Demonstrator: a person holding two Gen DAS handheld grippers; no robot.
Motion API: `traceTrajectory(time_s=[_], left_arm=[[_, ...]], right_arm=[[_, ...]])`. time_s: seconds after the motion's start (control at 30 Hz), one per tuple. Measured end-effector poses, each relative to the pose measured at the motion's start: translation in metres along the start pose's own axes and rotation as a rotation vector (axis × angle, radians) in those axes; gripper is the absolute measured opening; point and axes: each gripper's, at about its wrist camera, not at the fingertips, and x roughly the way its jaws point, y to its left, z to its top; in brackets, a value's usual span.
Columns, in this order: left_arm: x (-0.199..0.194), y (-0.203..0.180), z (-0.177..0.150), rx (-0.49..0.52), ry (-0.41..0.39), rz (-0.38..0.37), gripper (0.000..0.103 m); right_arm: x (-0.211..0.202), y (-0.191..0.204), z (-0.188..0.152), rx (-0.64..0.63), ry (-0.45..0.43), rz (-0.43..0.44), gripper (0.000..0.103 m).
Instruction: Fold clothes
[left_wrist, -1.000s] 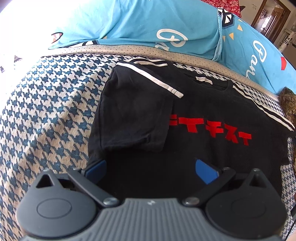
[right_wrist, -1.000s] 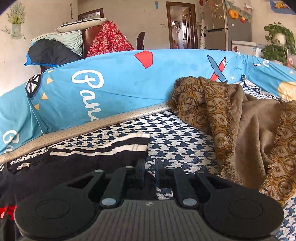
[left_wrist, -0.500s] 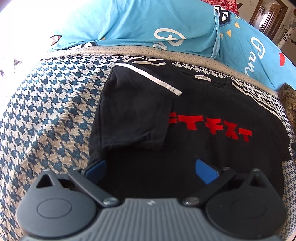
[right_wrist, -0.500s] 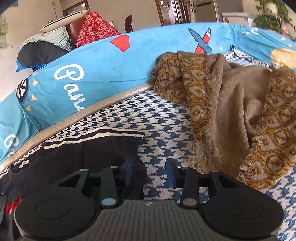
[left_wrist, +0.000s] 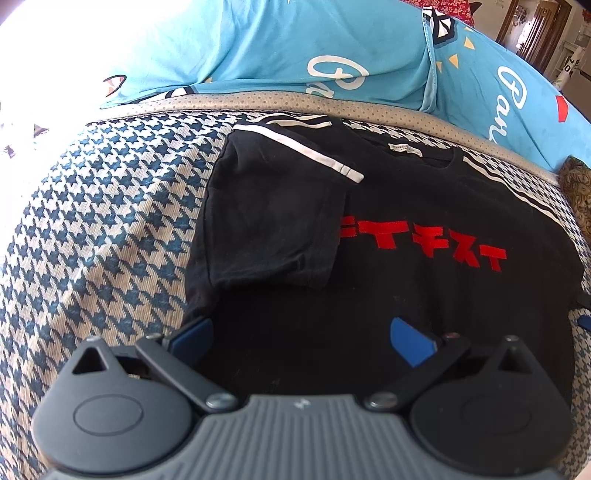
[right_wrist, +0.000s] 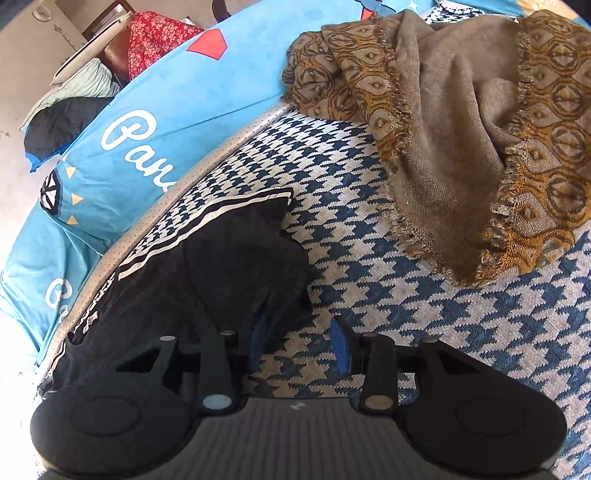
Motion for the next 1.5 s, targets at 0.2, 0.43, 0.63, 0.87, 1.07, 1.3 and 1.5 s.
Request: traceTrajectory(time_s=[0.2,0.43,0.63,0.87,1.07,1.3,1.5], left_arm=[[0.005,0.004,0.001,-0.009,0.025,-0.006,0.103],[0.011,0.010,0.000,-0.018,0.047,-0.005,0.103],[0.013,0.014,-0.001,-0.002,0.053,0.009,0.103],[0.008,0.030,-0.001,-0.030,0.042,0.018,0.103],[0.004,0.035,-0.003,-0.036,0.030,0.024,0.103],[-0.003,0.034,-0.005,0.015,-0.003,-0.008,0.103],[-0.018,0.029,-0.011,0.157,-0.089,0.037,0.103]], right_arm=[[0.008,0.007,-0.003,0.009,-0.047,0.016,0.032],[-0.004,0.009,0.000,0.014,-0.097,-0.054,0.006],[-0.013,0.025,-0.002,-0.122,-0.156,-0.160,0.006],[-0.013,0.030,-0.002,-0.237,-0.217,-0.334,0.008],[-0.027,0.059,-0.017,-0.315,-0.221,-0.204,0.010],[-0.027,0.101,-0.046,-0.355,-0.157,-0.027,0.020],[-0.018,0.141,-0.084,-0.413,-0.055,0.189,0.023]])
